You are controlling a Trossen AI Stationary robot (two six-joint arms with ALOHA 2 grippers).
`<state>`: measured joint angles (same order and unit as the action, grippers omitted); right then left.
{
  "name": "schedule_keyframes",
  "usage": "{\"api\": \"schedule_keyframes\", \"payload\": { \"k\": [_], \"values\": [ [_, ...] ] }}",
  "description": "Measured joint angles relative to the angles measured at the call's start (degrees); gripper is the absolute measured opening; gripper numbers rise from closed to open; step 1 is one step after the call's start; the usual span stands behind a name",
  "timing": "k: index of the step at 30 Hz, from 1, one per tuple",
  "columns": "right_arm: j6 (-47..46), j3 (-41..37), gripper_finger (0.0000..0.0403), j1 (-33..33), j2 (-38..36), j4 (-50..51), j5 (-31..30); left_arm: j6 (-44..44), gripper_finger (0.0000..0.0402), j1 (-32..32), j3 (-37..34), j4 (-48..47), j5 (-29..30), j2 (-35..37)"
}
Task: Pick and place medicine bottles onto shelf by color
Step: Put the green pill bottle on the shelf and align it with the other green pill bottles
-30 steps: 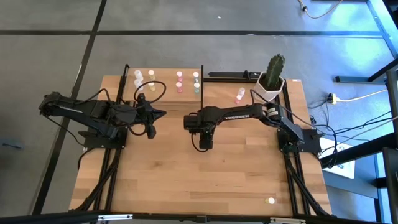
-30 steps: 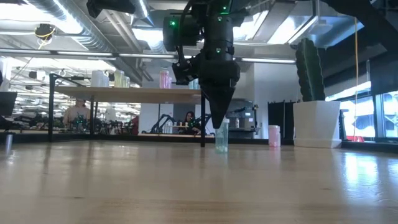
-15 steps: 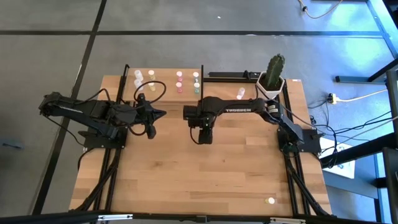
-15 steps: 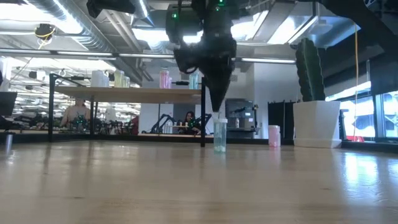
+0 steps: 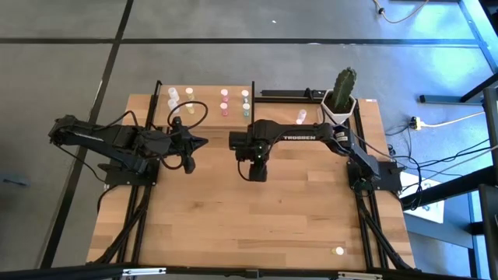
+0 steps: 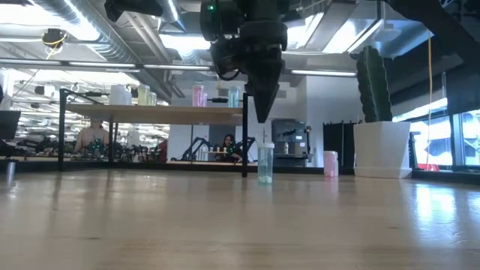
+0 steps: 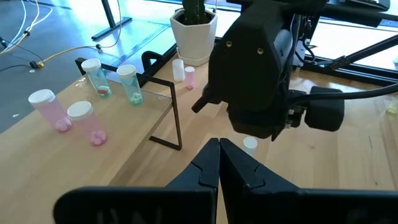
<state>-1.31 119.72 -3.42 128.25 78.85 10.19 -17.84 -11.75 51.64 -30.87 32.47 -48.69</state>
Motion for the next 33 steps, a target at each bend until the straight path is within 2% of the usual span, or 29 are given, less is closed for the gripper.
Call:
{"api": "schedule_keyframes", "payload": {
  "k": [10, 16, 22, 26, 30, 33],
  "values": [
    [-1.5, 0.0, 0.0172, 0.0, 0.0, -0.8, 0.0, 0.5, 0.0001, 0.0, 0.0, 0.0, -1.4, 0.0],
    [-2.7, 0.0, 0.0193, 0.0, 0.0, -0.9, -4.2, 1.5, 0.0, 0.0, 0.0, 0.0, -11.2, 0.0],
    [-3.0, 0.0, 0.02, 0.0, 0.0, -0.9, -4.6, 1.4, 0.0, 0.0, 0.0, -1.3, -20.5, 0.0],
    [-3.3, 0.0, 0.02, 0.0, 0.0, -0.9, -4.6, -1.2, 0.0, 0.0, 0.0, -3.8, -21.3, 0.0],
    [-7.6, 0.0, 0.02, -0.1, 0.0, -1.2, -4.9, -2.6, 0.0, 0.0, 0.0, -4.7, -21.1, 0.0],
    [-9.5, 0.0, 0.02, -0.1, 0.0, -1.6, -8.0, -3.0, 0.0, 0.0, 0.0, -4.7, -21.0, 0.0]
  ]
}}
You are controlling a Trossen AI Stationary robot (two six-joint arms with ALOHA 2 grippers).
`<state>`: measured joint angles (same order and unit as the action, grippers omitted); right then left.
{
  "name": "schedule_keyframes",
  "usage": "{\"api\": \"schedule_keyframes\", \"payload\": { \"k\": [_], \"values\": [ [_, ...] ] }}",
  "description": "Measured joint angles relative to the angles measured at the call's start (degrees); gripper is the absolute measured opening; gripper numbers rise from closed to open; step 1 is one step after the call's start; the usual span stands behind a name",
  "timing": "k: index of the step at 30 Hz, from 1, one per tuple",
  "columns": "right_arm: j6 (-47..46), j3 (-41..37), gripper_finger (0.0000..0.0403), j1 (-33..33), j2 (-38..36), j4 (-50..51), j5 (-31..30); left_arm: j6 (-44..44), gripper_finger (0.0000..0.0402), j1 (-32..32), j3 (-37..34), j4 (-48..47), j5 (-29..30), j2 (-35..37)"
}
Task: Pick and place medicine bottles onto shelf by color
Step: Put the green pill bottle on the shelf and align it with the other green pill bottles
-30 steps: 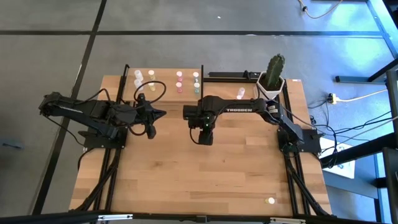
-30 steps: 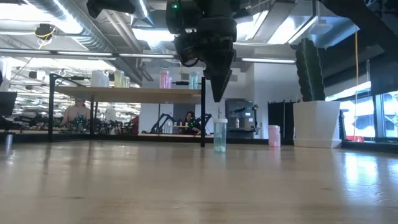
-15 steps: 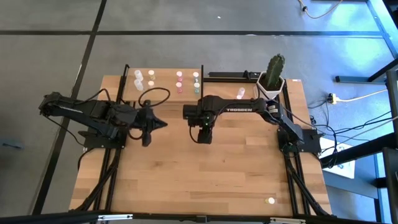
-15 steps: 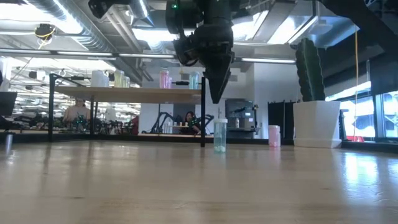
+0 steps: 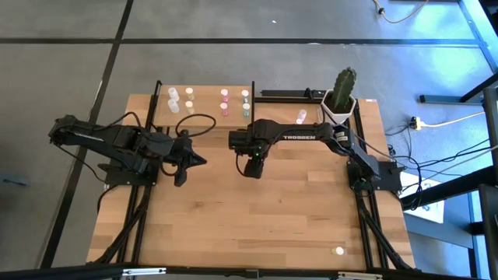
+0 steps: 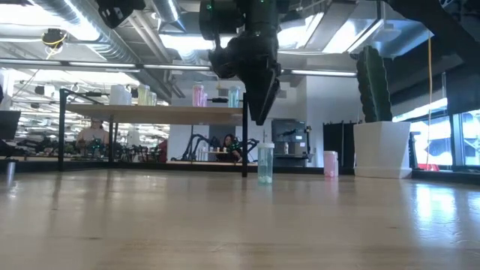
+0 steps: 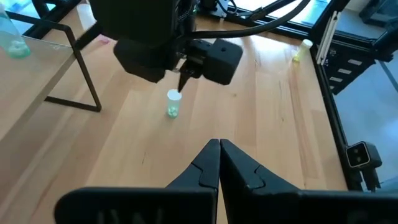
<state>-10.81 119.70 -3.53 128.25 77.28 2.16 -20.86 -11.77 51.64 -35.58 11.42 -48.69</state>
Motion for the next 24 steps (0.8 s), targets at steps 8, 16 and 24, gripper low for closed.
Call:
{"api": "schedule_keyframes", "payload": {
  "k": [8, 16, 24],
  "values": [
    [-8.2, 0.0, 0.02, 0.0, 0.0, 0.2, -1.1, -0.1, 0.0, 0.0, 0.0, 0.0, 0.0, 0.0],
    [-11.5, 0.0, 0.02, 0.0, 0.0, 0.1, -1.1, 0.0, 0.0, 0.0, 0.0, 0.0, 2.2, 0.0],
    [-13.4, -2.1, 0.02, 0.7, 0.0, -0.7, -1.1, -0.1, 0.0, 0.0, 0.0, 0.0, 2.6, 0.0]
  ]
}}
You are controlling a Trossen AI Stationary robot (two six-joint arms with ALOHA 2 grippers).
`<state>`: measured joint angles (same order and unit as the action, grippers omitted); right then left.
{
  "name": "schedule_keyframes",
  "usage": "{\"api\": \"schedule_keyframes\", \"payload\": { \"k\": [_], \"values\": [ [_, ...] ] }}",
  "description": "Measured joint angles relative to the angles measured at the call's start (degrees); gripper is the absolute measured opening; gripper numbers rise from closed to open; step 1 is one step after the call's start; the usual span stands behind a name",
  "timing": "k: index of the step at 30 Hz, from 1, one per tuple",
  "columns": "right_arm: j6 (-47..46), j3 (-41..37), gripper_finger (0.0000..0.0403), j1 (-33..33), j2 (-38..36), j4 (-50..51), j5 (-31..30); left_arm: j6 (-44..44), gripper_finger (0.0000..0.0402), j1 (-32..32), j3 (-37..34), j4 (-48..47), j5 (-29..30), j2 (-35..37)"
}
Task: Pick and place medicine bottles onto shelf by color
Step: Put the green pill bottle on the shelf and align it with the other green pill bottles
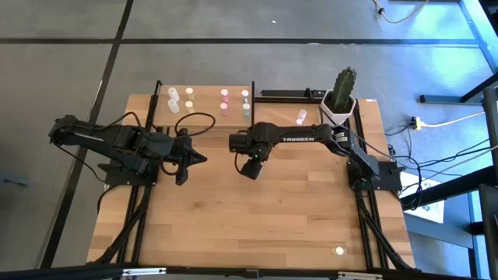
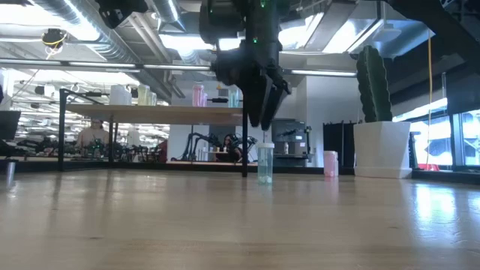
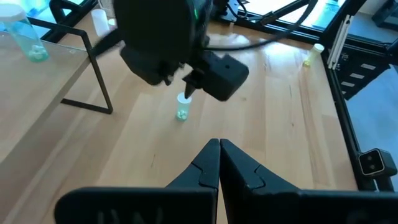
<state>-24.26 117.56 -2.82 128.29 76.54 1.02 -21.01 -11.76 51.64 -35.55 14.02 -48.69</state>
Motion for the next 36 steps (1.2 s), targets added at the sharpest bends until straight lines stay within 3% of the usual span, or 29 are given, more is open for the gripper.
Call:
{"api": "schedule_keyframes", "payload": {
  "k": [30, 36],
  "values": [
    [0.9, -8.9, 0.0199, 0.7, 0.0, -7.5, 2.0, -1.5, 0.0, 0.0, 0.0, 0.0, 0.4, 0.0],
    [0.6, -8.9, 0.0162, 0.8, 0.0, -8.3, 1.2, -1.5, 0.0, 0.0, 0.0, 0.0, 0.5, 0.0]
  ]
}}
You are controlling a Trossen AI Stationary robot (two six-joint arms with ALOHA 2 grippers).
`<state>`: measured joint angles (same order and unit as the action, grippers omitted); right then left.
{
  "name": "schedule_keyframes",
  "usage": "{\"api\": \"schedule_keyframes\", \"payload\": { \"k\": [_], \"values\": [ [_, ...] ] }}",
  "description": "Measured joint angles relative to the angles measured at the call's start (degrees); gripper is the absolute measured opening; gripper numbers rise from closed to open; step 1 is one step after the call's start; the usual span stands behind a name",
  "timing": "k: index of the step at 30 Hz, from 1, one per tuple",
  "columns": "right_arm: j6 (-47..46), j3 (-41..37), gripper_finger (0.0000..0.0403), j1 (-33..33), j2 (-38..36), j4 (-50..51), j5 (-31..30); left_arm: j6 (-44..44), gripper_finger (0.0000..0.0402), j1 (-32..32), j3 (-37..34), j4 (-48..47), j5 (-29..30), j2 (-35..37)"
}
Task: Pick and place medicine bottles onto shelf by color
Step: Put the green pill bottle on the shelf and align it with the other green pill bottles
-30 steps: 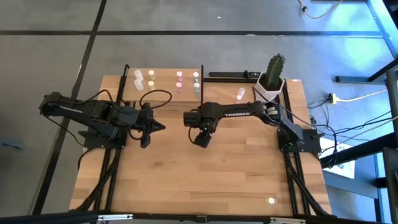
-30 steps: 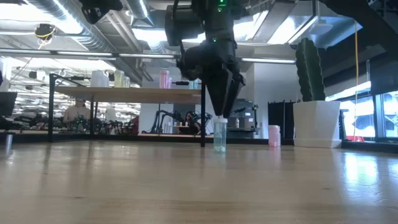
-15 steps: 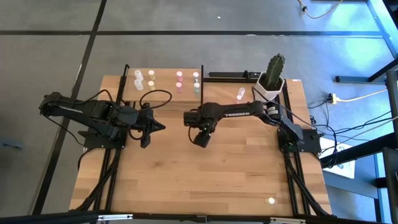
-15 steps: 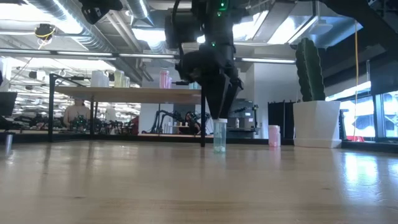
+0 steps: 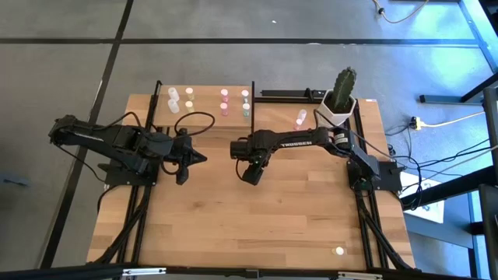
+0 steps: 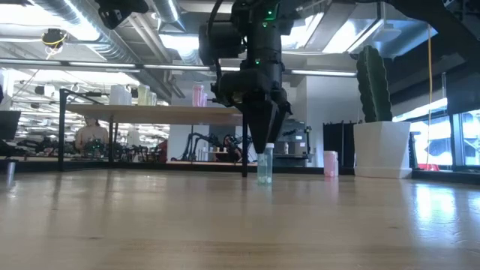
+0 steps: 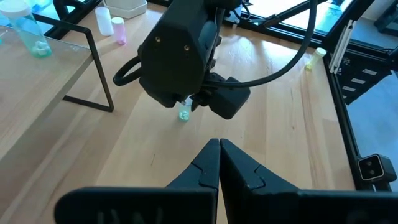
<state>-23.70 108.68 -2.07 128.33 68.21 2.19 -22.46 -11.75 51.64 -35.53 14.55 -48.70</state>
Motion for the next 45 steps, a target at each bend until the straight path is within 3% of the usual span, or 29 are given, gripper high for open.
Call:
{"api": "schedule_keyframes", "payload": {
  "k": [6, 17, 26, 34, 45],
  "values": [
    [1.3, 0.0, 0.0114, 0.0, 0.0, -0.2, -0.7, 0.0, 0.0, 0.0, 0.0, 0.0, 0.0, 0.0],
    [6.2, 1.1, 0.012, -0.2, 0.0, 2.3, -0.7, 0.1, 0.0, 0.0, 0.0, 0.0, 0.0, 0.0],
    [8.0, 10.8, 0.0119, -0.6, 0.0, 11.2, -1.2, 0.1, 0.0, 0.0, 0.0, 0.0, 0.0, 0.0],
    [10.6, 26.2, 0.012, -0.7, -0.1, 21.8, -3.2, -1.0, 0.0, 0.0, 0.0, 0.0, 2.0, 0.0],
    [15.8, 26.3, 0.0121, -3.0, -2.3, 21.5, -2.8, -1.5, 0.0, 0.0, 0.0, 0.2, 2.8, 0.0]
  ]
}}
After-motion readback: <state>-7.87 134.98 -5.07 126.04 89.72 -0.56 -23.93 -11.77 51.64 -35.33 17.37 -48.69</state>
